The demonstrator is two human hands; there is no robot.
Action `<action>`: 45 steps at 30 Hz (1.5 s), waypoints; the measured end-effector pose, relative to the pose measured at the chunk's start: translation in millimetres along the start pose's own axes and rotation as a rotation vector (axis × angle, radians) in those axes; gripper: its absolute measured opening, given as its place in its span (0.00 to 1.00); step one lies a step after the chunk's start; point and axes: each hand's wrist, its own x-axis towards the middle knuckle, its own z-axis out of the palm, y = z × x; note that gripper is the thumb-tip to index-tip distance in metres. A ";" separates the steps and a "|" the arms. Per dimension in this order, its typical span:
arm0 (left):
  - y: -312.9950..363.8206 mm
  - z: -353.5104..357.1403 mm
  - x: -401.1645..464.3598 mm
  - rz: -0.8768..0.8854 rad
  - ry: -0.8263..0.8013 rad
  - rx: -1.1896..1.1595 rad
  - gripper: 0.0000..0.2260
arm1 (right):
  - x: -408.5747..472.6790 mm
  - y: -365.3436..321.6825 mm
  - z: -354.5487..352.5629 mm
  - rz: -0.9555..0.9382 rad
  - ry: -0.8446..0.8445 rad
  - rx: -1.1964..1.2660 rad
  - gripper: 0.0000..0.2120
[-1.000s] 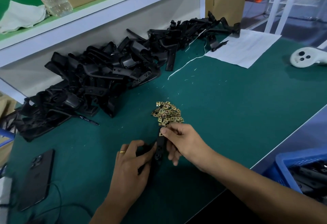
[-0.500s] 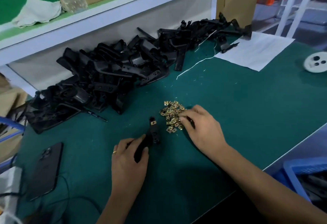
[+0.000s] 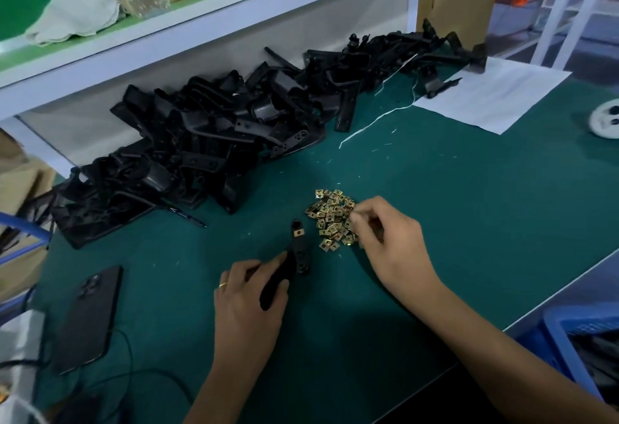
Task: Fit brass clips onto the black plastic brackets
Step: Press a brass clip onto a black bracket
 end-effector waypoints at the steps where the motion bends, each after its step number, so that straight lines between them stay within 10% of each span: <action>1: -0.4 0.5 0.1 0.017 -0.003 -0.001 0.19 | -4.4 -2.5 -0.1 0.078 -0.039 0.131 0.05; 6: -3.1 2.8 -0.5 0.069 -0.014 0.025 0.17 | -28.0 -9.6 9.0 0.262 -0.180 0.480 0.08; 23: -2.5 3.7 -1.7 0.077 -0.018 0.069 0.16 | -30.5 -11.0 10.3 0.211 -0.340 0.515 0.06; 45: -0.8 1.8 -0.3 0.110 -0.036 0.049 0.14 | -11.0 -41.9 11.8 0.802 -0.400 0.730 0.08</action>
